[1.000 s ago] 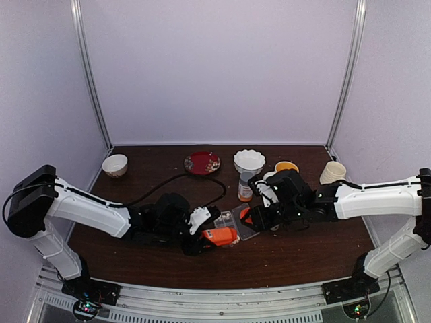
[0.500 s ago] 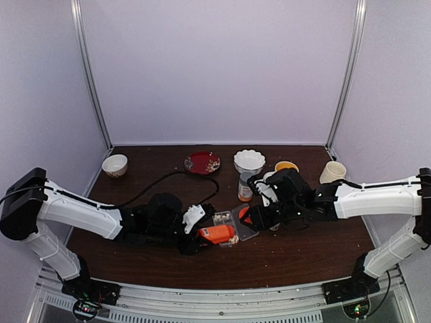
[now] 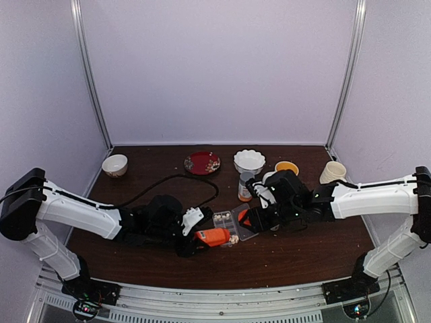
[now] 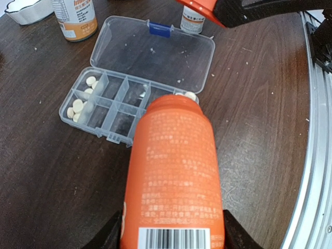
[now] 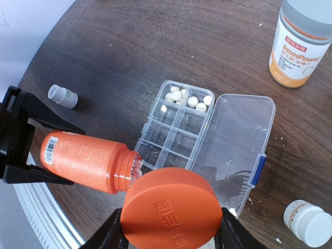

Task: Sort the pills into containers
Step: Pour the pill into the compartment of the pill container.

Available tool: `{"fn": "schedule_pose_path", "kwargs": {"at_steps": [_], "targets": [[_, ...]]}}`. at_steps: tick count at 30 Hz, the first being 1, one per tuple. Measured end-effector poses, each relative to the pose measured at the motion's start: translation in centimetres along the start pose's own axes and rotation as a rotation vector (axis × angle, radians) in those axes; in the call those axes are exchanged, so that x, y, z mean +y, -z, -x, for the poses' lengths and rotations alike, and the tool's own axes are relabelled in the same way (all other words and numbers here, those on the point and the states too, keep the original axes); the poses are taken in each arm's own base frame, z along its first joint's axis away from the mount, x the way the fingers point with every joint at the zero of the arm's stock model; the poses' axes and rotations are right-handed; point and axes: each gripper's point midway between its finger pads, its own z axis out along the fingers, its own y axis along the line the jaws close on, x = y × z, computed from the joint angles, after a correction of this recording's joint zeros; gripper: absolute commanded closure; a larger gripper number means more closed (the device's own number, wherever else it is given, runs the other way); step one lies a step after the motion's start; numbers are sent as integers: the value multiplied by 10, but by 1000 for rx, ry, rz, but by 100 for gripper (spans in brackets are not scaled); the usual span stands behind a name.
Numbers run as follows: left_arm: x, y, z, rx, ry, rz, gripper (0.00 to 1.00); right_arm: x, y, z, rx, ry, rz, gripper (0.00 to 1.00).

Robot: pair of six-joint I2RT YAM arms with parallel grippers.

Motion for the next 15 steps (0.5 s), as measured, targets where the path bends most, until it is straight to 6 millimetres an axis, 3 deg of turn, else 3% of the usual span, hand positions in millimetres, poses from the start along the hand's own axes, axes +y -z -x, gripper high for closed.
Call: {"fn": "schedule_pose_path", "kwargs": {"at_steps": [8, 15], "targets": [[1, 1, -5, 26, 3, 6, 100, 8, -7, -5, 25, 13, 12, 100], [1, 3, -2, 63, 7, 9, 100, 32, -2, 13, -9, 32, 66, 100]]}}
